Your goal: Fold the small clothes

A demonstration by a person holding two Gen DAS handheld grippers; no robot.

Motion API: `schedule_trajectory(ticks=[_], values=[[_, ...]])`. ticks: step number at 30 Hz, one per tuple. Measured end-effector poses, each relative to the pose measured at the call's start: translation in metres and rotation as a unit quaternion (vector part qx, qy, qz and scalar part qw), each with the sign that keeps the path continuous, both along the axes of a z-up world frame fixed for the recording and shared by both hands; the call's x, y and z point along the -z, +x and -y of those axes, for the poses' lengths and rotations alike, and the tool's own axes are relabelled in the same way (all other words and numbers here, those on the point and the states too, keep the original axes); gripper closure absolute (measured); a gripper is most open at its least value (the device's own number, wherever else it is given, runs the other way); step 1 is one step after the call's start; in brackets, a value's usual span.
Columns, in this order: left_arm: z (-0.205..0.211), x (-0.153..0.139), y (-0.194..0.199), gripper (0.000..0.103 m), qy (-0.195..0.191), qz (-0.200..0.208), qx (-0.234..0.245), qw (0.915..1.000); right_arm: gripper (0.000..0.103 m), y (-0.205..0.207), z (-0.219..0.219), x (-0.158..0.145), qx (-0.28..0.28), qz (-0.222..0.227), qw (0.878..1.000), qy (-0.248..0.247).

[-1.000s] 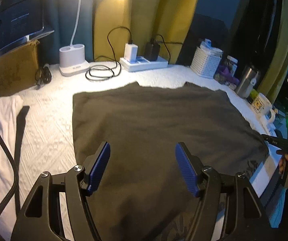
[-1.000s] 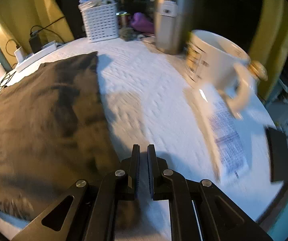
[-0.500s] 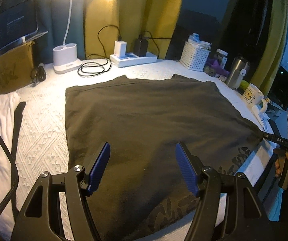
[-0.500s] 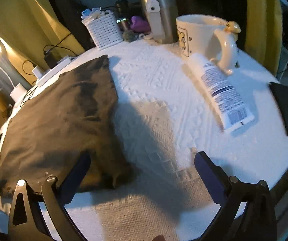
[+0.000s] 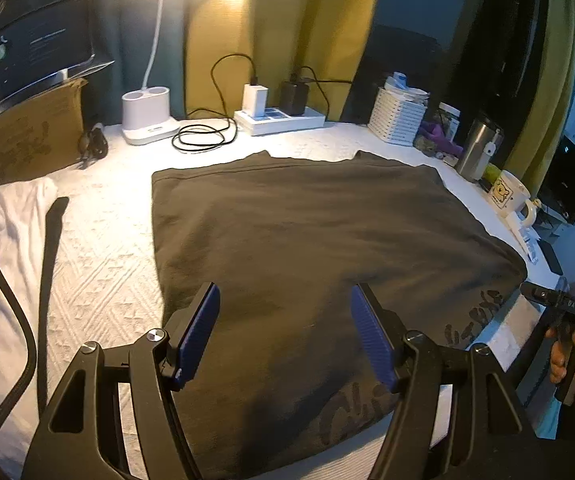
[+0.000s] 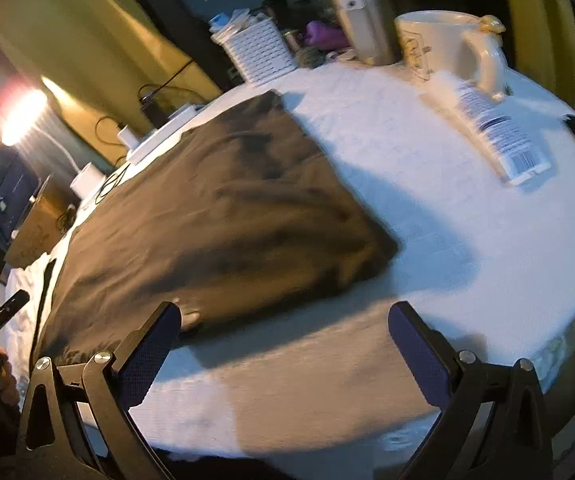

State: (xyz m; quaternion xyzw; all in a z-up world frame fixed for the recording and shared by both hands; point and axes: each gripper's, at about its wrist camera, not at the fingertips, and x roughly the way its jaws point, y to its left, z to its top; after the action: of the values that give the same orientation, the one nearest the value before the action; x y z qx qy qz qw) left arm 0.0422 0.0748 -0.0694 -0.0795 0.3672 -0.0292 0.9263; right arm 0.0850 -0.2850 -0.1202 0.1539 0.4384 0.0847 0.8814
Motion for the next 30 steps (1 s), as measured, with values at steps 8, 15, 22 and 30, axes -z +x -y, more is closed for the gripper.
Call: schedule_trajectory(ticks=[8, 15, 22, 30], values=[[-0.024, 0.011, 0.001, 0.035, -0.011, -0.013, -0.031, 0.9994, 0.0, 0.026, -0.018, 0.001, -0.005, 0.011, 1.0, 0.01], [-0.042, 0.021, 0.01, 0.035, -0.012, -0.03, -0.048, 0.9983, 0.0, 0.056, -0.024, 0.003, 0.005, 0.018, 1.0, 0.005], [-0.057, 0.025, 0.022, 0.035, -0.01, -0.043, -0.063, 0.997, 0.0, 0.085, -0.033, 0.006, 0.013, 0.027, 1.0, -0.008], [-0.071, 0.03, 0.029, 0.035, -0.006, -0.059, -0.076, 0.9953, 0.023, 0.114, -0.043, 0.009, 0.007, 0.039, 0.999, -0.025]])
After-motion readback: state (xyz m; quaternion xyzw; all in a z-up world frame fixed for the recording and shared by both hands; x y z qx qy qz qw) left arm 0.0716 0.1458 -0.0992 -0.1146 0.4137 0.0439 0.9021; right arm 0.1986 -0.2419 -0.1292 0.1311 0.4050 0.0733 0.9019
